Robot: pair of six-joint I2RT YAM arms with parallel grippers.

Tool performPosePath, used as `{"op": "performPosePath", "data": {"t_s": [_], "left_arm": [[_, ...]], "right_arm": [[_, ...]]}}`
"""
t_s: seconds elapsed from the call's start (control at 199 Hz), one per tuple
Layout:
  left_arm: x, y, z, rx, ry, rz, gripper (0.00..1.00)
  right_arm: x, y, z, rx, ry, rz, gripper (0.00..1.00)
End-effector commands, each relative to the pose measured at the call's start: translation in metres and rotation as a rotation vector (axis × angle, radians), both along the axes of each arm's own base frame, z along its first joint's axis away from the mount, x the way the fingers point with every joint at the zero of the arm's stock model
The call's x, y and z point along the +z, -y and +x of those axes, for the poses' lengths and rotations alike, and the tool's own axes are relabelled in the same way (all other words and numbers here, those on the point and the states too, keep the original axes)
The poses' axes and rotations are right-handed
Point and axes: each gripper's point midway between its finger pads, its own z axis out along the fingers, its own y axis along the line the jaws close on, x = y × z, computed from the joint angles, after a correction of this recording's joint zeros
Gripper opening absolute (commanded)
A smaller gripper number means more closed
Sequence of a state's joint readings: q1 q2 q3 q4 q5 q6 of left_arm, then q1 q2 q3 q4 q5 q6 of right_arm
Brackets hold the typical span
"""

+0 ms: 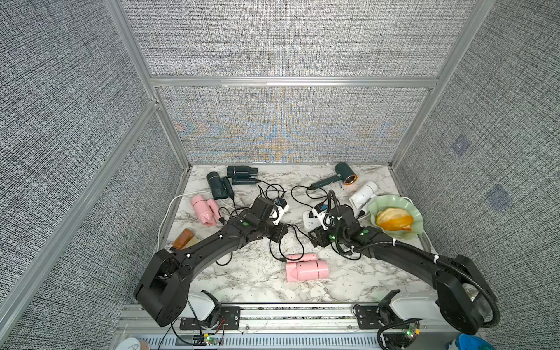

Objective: Charge the blow dryers
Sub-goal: Pick up the plug from the center of the board.

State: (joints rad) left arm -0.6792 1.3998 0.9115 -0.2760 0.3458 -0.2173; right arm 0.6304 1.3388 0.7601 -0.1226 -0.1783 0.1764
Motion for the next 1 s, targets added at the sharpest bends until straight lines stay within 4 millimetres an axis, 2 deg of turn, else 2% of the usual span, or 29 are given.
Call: {"op": "performPosePath", "data": {"t_s": [0.0, 0.206, 0.492, 0.733, 0.883, 0.999], "left_arm": [[0.011, 0.003, -0.009, -0.046, -0.009, -0.02, 0.06], [0.028, 0.007, -0.013, -0.072, 0.011, -0.064, 0.06], [0.03, 0.014, -0.011, -0.082, 0.007, -0.097, 0.06], [0.027, 0.013, -0.011, -0.076, 0.004, -0.092, 0.06], [0.025, 0.013, -0.01, -0.058, -0.008, -0.094, 0.06], [0.027, 0.014, -0.009, -0.034, -0.033, -0.11, 0.08]], "right_arm": [[-0.003, 0.006, 0.001, -0.003, 0.0, -0.055, 0.42], [-0.012, 0.002, 0.001, 0.016, -0.032, -0.066, 0.42], [-0.027, -0.019, 0.005, 0.072, -0.066, -0.025, 0.42], [-0.044, -0.025, 0.009, 0.058, -0.087, -0.015, 0.41], [-0.049, -0.027, 0.011, 0.051, -0.08, -0.014, 0.28], [-0.045, -0.026, 0.01, 0.047, -0.057, 0.001, 0.18]]}}
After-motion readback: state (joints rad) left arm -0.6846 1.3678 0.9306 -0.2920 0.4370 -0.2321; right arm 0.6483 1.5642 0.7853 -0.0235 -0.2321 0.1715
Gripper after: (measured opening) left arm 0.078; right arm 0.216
